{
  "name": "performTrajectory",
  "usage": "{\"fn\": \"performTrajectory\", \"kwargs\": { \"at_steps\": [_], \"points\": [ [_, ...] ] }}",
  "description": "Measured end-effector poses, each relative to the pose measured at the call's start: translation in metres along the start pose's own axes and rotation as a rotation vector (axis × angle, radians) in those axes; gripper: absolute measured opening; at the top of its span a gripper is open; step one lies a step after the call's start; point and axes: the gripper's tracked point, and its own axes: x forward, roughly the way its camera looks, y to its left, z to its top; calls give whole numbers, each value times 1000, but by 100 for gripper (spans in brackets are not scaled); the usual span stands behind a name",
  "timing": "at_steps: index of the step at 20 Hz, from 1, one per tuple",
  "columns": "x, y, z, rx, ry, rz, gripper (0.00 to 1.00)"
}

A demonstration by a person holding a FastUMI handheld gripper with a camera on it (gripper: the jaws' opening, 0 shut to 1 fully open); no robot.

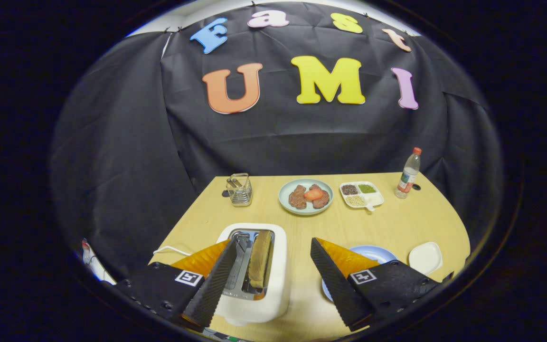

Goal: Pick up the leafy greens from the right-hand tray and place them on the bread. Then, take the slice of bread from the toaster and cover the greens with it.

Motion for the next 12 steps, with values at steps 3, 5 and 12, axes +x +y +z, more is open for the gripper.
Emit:
{"fn": "performTrajectory", "kwargs": {
  "at_steps": [3,5,12],
  "points": [
    [31,5,-11,-12,63,-5,94],
    [39,9,-17,3,86,10,90],
    [48,10,-27,-25,101,-31,41]
  ]
}}
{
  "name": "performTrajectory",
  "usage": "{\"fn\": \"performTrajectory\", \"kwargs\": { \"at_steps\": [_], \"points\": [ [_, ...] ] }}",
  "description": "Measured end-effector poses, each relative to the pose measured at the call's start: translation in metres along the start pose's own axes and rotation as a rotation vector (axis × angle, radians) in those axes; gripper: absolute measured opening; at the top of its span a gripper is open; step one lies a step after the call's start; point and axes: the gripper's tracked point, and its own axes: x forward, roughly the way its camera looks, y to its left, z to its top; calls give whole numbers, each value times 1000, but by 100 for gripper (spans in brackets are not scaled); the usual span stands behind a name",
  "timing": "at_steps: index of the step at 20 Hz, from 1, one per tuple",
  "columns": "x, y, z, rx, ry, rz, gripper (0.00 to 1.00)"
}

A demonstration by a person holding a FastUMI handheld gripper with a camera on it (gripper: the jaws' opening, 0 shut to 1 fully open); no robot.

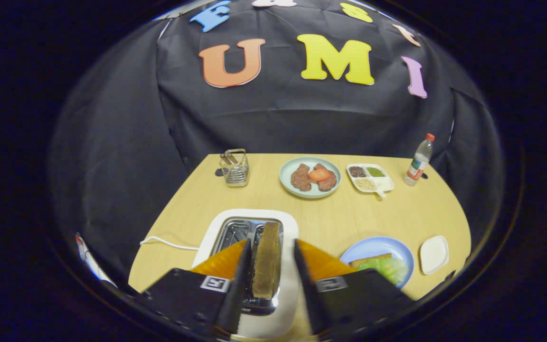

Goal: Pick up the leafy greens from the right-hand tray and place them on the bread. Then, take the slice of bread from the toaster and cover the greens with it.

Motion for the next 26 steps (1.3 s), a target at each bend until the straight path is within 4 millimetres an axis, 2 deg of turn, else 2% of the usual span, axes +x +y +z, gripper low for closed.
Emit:
{"fn": "performTrajectory", "kwargs": {
  "at_steps": [2,5,7,16,21,23,26],
  "points": [
    [-8,1,-1,-21,1,-24,11],
    [-16,5,-3,-31,11,-20,11],
    [-30,7,2,-33,7,-3,11],
    [-119,14,60,-21,-141,67,11],
    [-161,-4,82,-7,-205,77,11],
    [-170,-14,85,2,-213,87,11],
    [-176,-40,86,13,-223,72,11]
  ]
}}
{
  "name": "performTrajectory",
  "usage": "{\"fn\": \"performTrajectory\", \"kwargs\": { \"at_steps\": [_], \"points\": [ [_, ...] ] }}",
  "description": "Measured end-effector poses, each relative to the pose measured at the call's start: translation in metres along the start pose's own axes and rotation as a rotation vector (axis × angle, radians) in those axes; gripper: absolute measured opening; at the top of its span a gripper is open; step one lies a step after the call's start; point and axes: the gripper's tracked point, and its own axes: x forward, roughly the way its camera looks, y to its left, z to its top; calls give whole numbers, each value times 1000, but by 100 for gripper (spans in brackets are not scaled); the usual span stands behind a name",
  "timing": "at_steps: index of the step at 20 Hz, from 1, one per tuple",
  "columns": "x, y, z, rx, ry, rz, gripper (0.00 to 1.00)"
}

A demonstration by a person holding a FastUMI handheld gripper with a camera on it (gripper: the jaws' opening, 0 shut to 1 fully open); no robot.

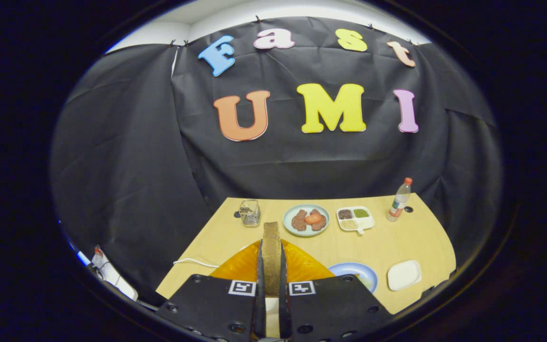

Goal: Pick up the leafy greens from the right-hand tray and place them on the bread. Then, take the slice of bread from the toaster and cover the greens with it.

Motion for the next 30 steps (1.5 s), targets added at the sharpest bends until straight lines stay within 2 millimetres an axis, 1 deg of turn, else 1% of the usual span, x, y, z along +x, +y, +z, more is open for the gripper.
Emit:
{"fn": "performTrajectory", "kwargs": {
  "at_steps": [2,5,9,13,18,20,22,25,27,30],
  "points": [
    [-1,-18,-3,3,-4,-17,11],
    [1,-45,-16,7,8,-42,11],
    [14,-85,-41,23,51,-69,11],
    [35,-116,-73,44,97,-79,11],
    [71,-135,-121,71,167,-27,11],
    [85,-143,-136,90,190,-16,11],
    [97,-145,-150,116,217,11,11],
    [113,-153,-163,147,241,23,11],
    [123,-163,-173,158,260,7,11],
    [131,-179,-181,162,280,-9,11]
  ]
}}
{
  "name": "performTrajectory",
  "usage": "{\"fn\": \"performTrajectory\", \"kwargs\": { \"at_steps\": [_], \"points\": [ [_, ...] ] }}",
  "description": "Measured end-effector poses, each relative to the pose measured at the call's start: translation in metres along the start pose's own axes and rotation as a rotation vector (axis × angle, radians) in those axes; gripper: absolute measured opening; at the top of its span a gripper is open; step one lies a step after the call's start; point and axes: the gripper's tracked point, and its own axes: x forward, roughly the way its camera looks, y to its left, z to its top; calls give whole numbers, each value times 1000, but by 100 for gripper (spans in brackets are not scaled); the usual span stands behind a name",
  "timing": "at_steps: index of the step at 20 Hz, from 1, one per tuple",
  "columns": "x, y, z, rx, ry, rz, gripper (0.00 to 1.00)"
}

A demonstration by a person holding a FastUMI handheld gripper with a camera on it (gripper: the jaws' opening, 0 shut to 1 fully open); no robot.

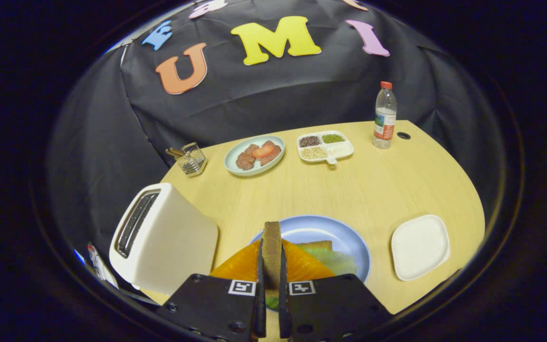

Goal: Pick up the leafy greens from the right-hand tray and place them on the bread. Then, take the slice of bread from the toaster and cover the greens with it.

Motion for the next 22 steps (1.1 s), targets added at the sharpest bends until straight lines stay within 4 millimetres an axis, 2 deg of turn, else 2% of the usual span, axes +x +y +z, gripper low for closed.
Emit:
{"fn": "performTrajectory", "kwargs": {
  "at_steps": [3,9,15,16,17,19,21,22],
  "points": [
    [3,-18,0,15,-3,-6,11],
    [22,-53,-15,24,16,-38,11],
    [36,-74,-30,-98,15,-146,11],
    [37,-74,-32,-119,11,-157,19],
    [37,-77,-32,-135,-5,-177,20],
    [36,-80,-32,-137,-16,-189,35],
    [33,-84,-30,-128,-18,-208,37],
    [33,-83,-30,-117,-14,-205,52]
  ]
}}
